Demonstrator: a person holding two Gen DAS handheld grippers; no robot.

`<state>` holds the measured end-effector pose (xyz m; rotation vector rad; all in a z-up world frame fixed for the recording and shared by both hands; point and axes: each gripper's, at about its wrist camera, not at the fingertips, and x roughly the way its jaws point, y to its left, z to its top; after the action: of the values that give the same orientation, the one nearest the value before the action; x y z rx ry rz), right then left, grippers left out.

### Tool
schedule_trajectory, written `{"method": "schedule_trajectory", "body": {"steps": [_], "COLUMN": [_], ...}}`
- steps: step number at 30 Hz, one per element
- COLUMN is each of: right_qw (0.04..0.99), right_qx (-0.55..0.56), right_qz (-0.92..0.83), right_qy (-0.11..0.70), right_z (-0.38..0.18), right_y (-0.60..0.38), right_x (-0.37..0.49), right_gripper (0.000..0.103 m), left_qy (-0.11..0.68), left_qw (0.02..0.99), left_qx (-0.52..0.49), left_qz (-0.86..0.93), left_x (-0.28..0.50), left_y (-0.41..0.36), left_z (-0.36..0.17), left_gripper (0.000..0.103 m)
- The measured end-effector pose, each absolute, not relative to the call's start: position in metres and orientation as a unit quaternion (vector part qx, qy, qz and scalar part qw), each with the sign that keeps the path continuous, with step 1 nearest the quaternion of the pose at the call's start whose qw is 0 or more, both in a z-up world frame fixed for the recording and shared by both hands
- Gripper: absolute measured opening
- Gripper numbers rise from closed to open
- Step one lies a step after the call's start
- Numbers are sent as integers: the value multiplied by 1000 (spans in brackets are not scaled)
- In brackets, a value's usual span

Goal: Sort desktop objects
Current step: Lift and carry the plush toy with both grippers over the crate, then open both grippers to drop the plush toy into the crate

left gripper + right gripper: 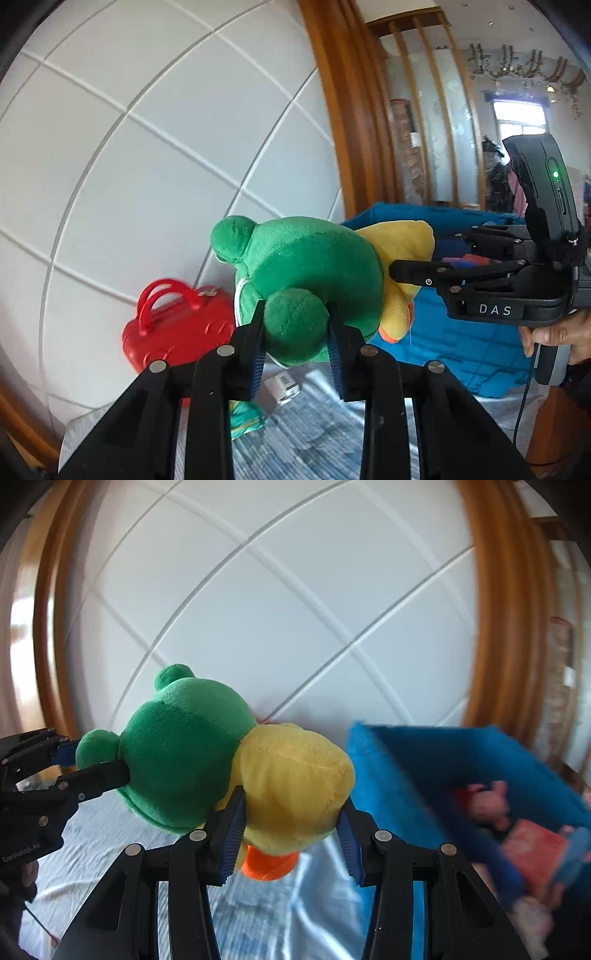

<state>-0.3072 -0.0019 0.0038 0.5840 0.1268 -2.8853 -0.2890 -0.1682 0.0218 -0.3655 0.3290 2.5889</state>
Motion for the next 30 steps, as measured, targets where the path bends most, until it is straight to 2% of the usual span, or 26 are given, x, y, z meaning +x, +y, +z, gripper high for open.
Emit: {"method": "schedule_trajectory", "body": {"steps": [7, 11, 16, 17, 19, 20, 24, 26, 30], "right_qw": [-26, -65, -70, -72, -83, -89, -87, -74, -48], "right_qx": [150, 149, 167, 170, 178, 182, 201, 194, 165], "right_qz": [-987, -986, -983, -983, -980, -979, -976, -978, -985], "right_qy": [42, 31, 2, -4, -10, -12, -16, -23, -31], "right_z": [70, 87, 98, 99, 98, 99, 96, 95, 95], "right_y": [102, 166, 238, 250, 272, 281, 302, 308, 303], "right_x": [-237, -238, -269, -277, -291, -301, -330, -329, -309], "right_gripper": [46, 46, 48, 49, 60, 62, 63, 67, 83], "left_qy": [122, 123, 118, 115, 112, 110, 88, 90, 106], "left_qw": [355, 379, 372, 365, 334, 315, 263, 243, 212], "left_qx": [-87, -89, -108, -115, -126, -124, -129, -118, -115], "left_qz": [923, 913, 914, 917, 927, 934, 952, 959, 965], "left_x": [-265, -282, -321, -327, -346, -355, -376, -373, -362], "left_y": [-64, 3, 66, 76, 96, 102, 103, 97, 89], "left_z": [70, 86, 100, 100, 103, 105, 108, 103, 88], "left_gripper": [29, 29, 31, 33, 39, 45, 80, 81, 81]}}
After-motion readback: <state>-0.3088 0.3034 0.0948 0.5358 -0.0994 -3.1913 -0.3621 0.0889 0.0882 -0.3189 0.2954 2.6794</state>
